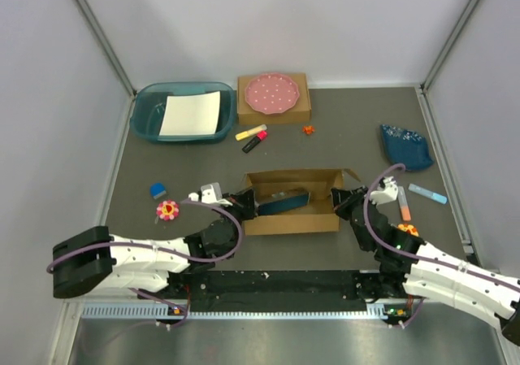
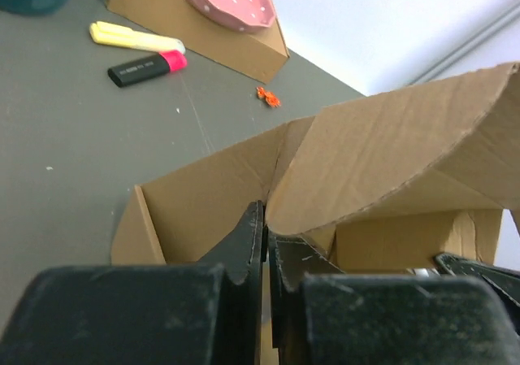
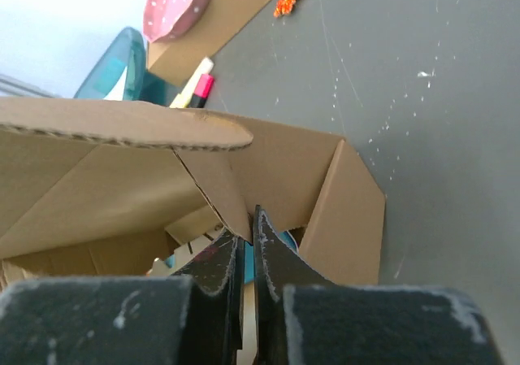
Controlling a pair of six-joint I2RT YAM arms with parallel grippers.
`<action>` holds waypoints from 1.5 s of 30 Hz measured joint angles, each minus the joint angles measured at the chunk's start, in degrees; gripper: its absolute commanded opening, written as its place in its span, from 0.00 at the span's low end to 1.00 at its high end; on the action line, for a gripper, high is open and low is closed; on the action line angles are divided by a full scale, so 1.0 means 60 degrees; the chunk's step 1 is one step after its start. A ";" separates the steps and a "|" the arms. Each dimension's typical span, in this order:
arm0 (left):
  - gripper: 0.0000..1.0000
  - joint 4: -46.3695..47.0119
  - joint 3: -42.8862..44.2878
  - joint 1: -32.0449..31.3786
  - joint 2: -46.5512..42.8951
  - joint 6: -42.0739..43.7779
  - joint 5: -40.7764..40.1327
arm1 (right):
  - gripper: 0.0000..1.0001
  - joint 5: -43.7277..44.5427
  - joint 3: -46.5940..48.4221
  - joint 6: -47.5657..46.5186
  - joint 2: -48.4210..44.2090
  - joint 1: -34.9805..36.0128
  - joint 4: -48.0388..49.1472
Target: Fold the paper box
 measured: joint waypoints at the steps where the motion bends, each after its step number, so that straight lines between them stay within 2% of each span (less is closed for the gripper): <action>1: 0.00 -0.0036 -0.0047 -0.0098 -0.0015 -0.0036 -0.0004 | 0.00 -0.0004 0.0011 0.0055 -0.0073 0.0087 -0.0171; 5: 0.00 -0.0430 -0.0339 -0.0637 -0.0382 -0.0219 0.0011 | 0.00 -0.0007 -0.0004 0.0295 -0.0492 0.0423 -0.0885; 8: 0.00 -0.0769 -0.0539 -0.0965 -0.0685 -0.0335 -0.0018 | 0.13 -0.0007 -0.0109 0.0433 -0.0754 0.0579 -0.1126; 9: 0.00 -0.0914 -0.0579 -0.1075 -0.0790 -0.0350 -0.0033 | 0.23 -0.0036 -0.0109 0.0437 -0.0812 0.0605 -0.1239; 11: 0.00 -0.1260 -0.0652 -0.1279 -0.1031 -0.0361 -0.0058 | 0.29 -0.0273 -0.0106 0.0412 -0.0871 0.0652 -0.1592; 12: 0.00 -0.1497 -0.0688 -0.1373 -0.1177 -0.0357 -0.0095 | 0.36 -0.0488 -0.0124 0.0313 -0.0871 0.0685 -0.1967; 15: 0.00 -0.2167 -0.0754 -0.1657 -0.1552 -0.0386 0.0131 | 0.46 -0.1013 -0.0368 0.0142 -0.0973 0.0780 -0.3140; 21: 0.00 -0.3461 -0.0801 -0.1861 -0.2557 -0.0586 0.0259 | 0.54 -0.1457 -0.0084 -0.0288 -0.1851 0.0820 -0.4535; 26: 0.00 -0.4277 -0.0867 -0.1960 -0.2951 -0.0834 0.0146 | 0.57 -0.1781 0.0321 -0.1093 -0.2590 0.0827 -0.5180; 33: 0.00 -0.4557 -0.0838 -0.2106 -0.2623 -0.0911 -0.0080 | 0.57 -0.2583 0.1417 -0.2280 -0.3559 0.0831 -0.6113; 45: 0.02 -0.5333 -0.0386 -0.2138 -0.1570 -0.0805 -0.0131 | 0.52 -0.3013 0.3544 -0.3858 -0.4925 0.0831 -0.6138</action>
